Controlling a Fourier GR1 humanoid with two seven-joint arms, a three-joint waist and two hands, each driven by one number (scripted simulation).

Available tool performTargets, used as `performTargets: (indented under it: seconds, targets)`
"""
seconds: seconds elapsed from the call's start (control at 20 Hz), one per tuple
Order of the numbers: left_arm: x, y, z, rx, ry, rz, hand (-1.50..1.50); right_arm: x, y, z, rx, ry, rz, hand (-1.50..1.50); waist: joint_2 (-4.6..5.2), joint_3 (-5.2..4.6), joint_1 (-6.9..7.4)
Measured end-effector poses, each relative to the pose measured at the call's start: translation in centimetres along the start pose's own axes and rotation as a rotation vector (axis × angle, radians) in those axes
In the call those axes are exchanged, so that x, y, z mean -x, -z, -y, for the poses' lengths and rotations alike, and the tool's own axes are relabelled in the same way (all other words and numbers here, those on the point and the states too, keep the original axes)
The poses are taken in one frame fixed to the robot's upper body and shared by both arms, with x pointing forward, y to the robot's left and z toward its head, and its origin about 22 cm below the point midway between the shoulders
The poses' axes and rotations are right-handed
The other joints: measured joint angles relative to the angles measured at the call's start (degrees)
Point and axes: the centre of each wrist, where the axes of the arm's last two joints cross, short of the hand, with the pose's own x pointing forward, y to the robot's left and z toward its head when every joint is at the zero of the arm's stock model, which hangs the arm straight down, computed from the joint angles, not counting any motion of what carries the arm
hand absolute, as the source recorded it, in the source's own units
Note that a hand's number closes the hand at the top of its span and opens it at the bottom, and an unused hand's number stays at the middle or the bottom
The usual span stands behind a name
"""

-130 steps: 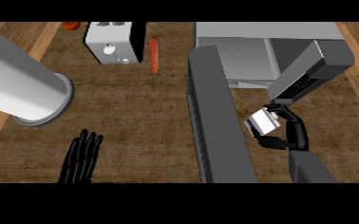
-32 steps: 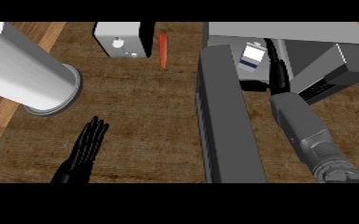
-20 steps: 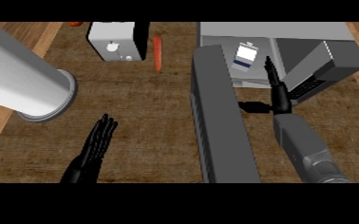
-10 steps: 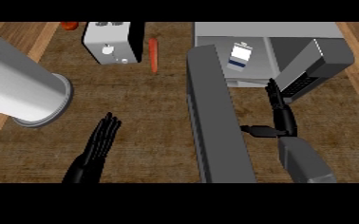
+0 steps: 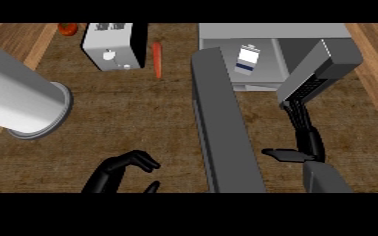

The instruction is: Pick up the milk, place it into the microwave and close the microwave

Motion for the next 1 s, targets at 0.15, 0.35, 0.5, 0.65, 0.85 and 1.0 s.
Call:
performTargets:
  seconds: [0.15, 0.35, 0.5, 0.65, 0.85, 1.0]
  targets:
    - [0.7, 0.4, -0.3, 0.043, 0.052, -0.036, 1.5, -0.3, -0.2, 0.5, -0.001, 0.012, 0.02, -1.5, -0.11, -0.05, -0.6]
    - [2.0, 0.8, 0.5, 0.144, 0.128, -0.071, 1.5, -0.9, -0.9, 1.6, 0.002, 0.016, 0.043, -1.5, -0.13, -0.07, -0.99]
    - [2.3, 1.4, 1.7, 0.226, 0.176, -0.096, 1.5, -1.5, -2.0, 2.9, 0.001, 0.013, 0.053, -1.5, -0.22, -0.09, -1.31]
    - [3.1, 2.5, 2.7, 0.289, 0.188, -0.119, 1.5, -2.6, -2.6, 4.1, -0.003, 0.014, 0.079, -1.5, -0.2, -0.12, -1.58]
    - [4.0, 3.5, 5.7, 0.347, 0.178, -0.123, 1.5, -4.6, -3.9, 5.9, -0.001, 0.021, 0.11, -1.5, -0.19, -0.13, -1.57]
    - [4.4, 4.8, 7.9, 0.381, 0.179, -0.113, 1.5, -6.3, -4.5, 6.6, -0.006, 0.042, 0.129, -1.5, -0.08, -0.12, -1.43]
